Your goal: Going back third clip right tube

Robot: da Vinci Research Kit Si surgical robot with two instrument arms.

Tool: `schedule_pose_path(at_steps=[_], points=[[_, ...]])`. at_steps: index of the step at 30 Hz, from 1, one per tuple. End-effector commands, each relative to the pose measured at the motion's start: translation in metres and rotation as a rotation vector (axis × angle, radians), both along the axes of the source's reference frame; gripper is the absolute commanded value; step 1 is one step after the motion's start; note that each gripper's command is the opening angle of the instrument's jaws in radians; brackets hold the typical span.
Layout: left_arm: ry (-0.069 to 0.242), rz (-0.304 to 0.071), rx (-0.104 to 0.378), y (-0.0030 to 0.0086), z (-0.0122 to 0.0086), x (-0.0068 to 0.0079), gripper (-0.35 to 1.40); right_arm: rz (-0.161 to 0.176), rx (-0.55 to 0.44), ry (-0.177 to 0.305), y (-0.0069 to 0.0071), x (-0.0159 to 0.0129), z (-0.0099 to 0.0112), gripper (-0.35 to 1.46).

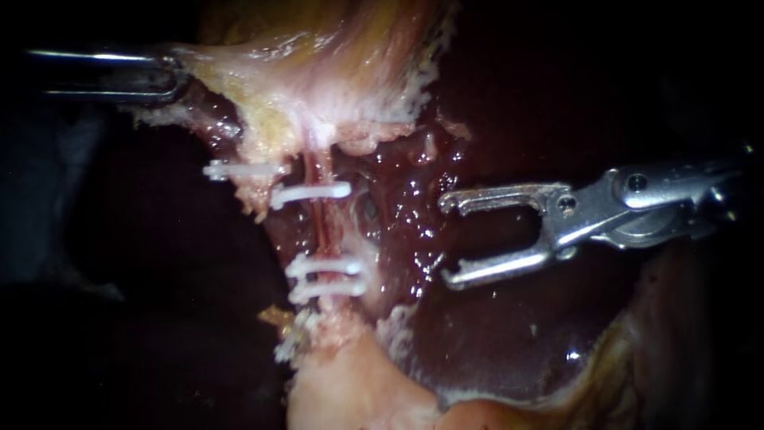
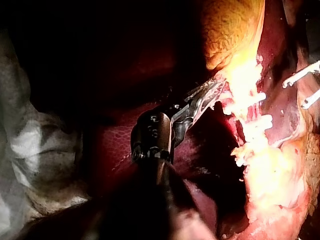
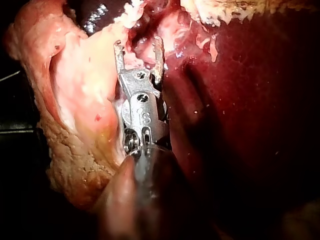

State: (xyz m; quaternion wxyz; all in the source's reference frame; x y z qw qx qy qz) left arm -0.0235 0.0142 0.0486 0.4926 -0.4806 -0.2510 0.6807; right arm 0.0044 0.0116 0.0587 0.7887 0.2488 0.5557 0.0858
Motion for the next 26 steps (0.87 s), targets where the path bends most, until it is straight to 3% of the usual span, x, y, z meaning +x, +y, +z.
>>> schedule_pose_path(at_steps=[1, 9, 13, 26], points=[[0.002, 0.004, 0.001, 0.0, 0.0002, -0.0003, -0.35, 0.0, 0.0, 0.001, 0.0, -0.0001, 0.0, 0.5], [-0.001, 0.021, 0.001, -0.0007, 0.002, -0.0035, -0.35, -0.001, 0.0, 0.001, 0.0, -0.0004, -0.0001, 0.5], [-0.001, 0.031, 0.001, -0.0011, 0.0028, -0.0043, -0.35, -0.002, 0.0, 0.001, 0.0, -0.0004, -0.0001, 0.5], [-0.001, 0.032, 0.0, -0.001, 0.0031, -0.0044, -0.35, -0.002, 0.0, 0.001, 0.0, -0.0005, -0.0001, 0.5]])
